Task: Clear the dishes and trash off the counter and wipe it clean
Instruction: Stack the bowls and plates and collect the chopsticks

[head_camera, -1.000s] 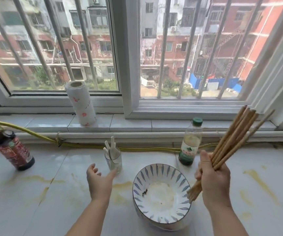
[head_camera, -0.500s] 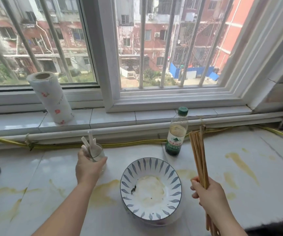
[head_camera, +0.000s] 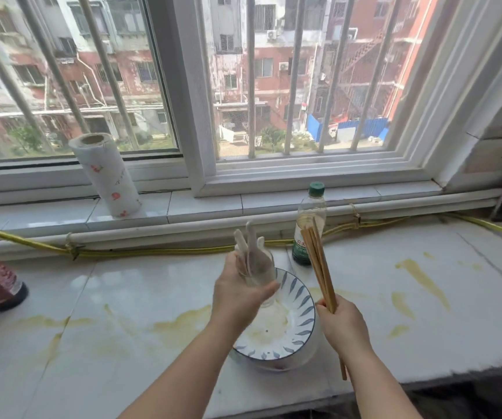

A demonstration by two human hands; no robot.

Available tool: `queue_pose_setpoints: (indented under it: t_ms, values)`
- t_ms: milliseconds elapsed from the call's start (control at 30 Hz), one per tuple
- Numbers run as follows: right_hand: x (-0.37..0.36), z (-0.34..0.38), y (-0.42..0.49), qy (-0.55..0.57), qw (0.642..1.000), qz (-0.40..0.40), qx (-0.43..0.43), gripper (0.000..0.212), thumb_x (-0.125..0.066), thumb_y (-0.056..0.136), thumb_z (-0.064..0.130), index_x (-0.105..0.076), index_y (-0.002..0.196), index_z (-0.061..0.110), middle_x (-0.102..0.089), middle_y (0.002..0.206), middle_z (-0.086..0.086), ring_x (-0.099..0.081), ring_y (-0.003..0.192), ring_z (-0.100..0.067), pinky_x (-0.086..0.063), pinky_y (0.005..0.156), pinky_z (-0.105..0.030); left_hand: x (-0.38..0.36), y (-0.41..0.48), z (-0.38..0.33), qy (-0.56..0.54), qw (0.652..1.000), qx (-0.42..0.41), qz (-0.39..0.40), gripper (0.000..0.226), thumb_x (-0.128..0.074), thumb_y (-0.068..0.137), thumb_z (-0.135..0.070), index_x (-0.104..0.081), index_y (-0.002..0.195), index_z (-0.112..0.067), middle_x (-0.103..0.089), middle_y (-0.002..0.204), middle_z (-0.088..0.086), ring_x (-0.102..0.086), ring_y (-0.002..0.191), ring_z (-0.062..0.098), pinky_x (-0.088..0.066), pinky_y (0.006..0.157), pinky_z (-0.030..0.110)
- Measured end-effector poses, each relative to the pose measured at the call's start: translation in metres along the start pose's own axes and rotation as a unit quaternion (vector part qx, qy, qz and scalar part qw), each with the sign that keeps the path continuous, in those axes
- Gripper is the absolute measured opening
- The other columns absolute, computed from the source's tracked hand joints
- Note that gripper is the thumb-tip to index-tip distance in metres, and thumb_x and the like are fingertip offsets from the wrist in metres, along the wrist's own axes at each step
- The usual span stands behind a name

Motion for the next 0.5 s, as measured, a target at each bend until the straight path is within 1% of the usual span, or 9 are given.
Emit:
queue_pose_setpoints:
  t_ms: [67,133,200,267,367,400,467,500]
  values:
    - [-0.002,-0.005,-0.001,0.002,1.000,0.005,-0.006,0.010,-0.054,0.089,0.024,-0.063,0.085,0.023,-0.067,0.083,0.000,-0.060,0.080,-0.024,-0.046,0.067,-0.031,-0.018,-0.009,0.005,0.027,1.000,0.011,0.008,0.052,-0.085,0.065,-0.027,-0.046,0.098,-0.038,-0.063,0.096,-0.019,-0.061,0.092,0.008,-0.049,0.075,0.023]
    - [-0.002,-0.007,-0.001,0.007,1.000,0.007,-0.008,0.010,-0.054,0.090,0.024,-0.064,0.089,0.022,-0.068,0.086,0.000,-0.061,0.083,-0.024,-0.045,0.068,-0.031,-0.026,-0.014,0.008,0.053,0.998,0.018,0.007,0.049,-0.083,0.067,-0.028,-0.046,0.098,-0.032,-0.058,0.091,-0.021,-0.057,0.086,0.007,-0.040,0.064,0.015]
    - [-0.003,-0.008,-0.002,0.017,1.000,0.008,-0.009,0.011,-0.053,0.091,0.024,-0.064,0.092,0.022,-0.067,0.087,0.000,-0.060,0.083,-0.024,-0.043,0.067,-0.030,-0.032,-0.016,0.012,0.067,0.997,0.024,0.006,0.048,-0.082,0.069,-0.028,-0.046,0.100,-0.028,-0.055,0.090,-0.021,-0.054,0.084,0.007,-0.035,0.060,0.011]
    - [-0.005,-0.009,-0.002,0.026,1.000,0.009,-0.012,0.012,-0.053,0.093,0.025,-0.064,0.095,0.024,-0.066,0.088,0.001,-0.060,0.086,-0.023,-0.042,0.069,-0.029,-0.035,-0.016,0.018,0.083,0.996,0.033,0.006,0.050,-0.082,0.069,-0.028,-0.047,0.104,-0.025,-0.057,0.094,-0.016,-0.054,0.085,0.008,-0.036,0.061,0.016]
    - [-0.007,-0.008,-0.003,0.039,0.999,0.006,-0.013,0.016,-0.055,0.093,0.032,-0.065,0.103,0.024,-0.068,0.096,0.000,-0.061,0.094,-0.024,-0.043,0.074,-0.029,-0.035,-0.014,0.031,0.085,0.995,0.056,-0.003,0.062,-0.083,0.067,-0.030,-0.048,0.118,-0.022,-0.062,0.108,-0.008,-0.058,0.097,0.014,-0.041,0.076,0.024]
    - [-0.007,-0.007,-0.003,0.040,0.999,0.003,-0.012,0.018,-0.055,0.094,0.033,-0.064,0.107,0.024,-0.068,0.100,-0.001,-0.061,0.098,-0.025,-0.043,0.075,-0.029,-0.035,-0.014,0.035,0.082,0.995,0.061,-0.007,0.065,-0.084,0.066,-0.032,-0.048,0.120,-0.022,-0.063,0.110,-0.007,-0.059,0.100,0.016,-0.043,0.079,0.026]
    - [-0.007,-0.007,-0.003,0.041,0.999,-0.003,-0.013,0.022,-0.054,0.094,0.030,-0.063,0.113,0.022,-0.068,0.107,-0.004,-0.061,0.103,-0.028,-0.043,0.078,-0.031,-0.035,-0.013,0.040,0.079,0.994,0.068,-0.010,0.066,-0.085,0.064,-0.034,-0.048,0.118,-0.023,-0.064,0.108,-0.006,-0.060,0.099,0.016,-0.045,0.081,0.029]
    - [-0.007,-0.007,-0.003,0.042,0.999,-0.004,-0.015,0.024,-0.054,0.094,0.029,-0.063,0.114,0.021,-0.068,0.109,-0.005,-0.060,0.104,-0.029,-0.044,0.080,-0.032,-0.036,-0.013,0.041,0.079,0.994,0.069,-0.010,0.062,-0.085,0.064,-0.034,-0.048,0.113,-0.023,-0.065,0.105,-0.007,-0.061,0.097,0.016,-0.046,0.080,0.030]
Point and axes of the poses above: each hand's wrist, its own y-axis towards the middle knuckle, its own x-axis out of the back of the hand, z = x × y, the point moved 10 cm from there along y, towards the middle knuckle
